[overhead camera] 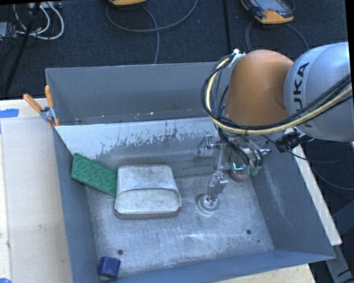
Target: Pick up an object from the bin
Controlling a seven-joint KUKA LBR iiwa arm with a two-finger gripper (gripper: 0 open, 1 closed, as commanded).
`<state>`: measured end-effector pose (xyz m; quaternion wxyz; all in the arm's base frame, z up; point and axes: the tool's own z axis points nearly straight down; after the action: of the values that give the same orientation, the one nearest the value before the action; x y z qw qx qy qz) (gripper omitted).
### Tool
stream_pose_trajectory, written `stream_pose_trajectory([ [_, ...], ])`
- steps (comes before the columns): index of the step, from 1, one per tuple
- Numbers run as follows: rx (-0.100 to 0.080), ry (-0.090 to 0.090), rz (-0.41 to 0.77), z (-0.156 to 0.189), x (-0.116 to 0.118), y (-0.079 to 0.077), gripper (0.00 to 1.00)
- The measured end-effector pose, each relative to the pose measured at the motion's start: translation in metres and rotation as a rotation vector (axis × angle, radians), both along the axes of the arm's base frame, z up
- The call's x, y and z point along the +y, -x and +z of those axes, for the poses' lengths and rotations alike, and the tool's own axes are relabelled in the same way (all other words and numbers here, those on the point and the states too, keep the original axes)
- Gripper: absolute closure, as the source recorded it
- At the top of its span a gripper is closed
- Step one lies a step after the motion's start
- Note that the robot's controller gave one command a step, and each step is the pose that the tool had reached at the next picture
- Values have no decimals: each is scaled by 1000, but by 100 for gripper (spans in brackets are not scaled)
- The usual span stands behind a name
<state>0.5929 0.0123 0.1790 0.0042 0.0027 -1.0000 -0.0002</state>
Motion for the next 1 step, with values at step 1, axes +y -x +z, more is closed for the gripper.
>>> stream_pose_trajectory([
  [1,-2,-1,114,-104,-43,29,0],
])
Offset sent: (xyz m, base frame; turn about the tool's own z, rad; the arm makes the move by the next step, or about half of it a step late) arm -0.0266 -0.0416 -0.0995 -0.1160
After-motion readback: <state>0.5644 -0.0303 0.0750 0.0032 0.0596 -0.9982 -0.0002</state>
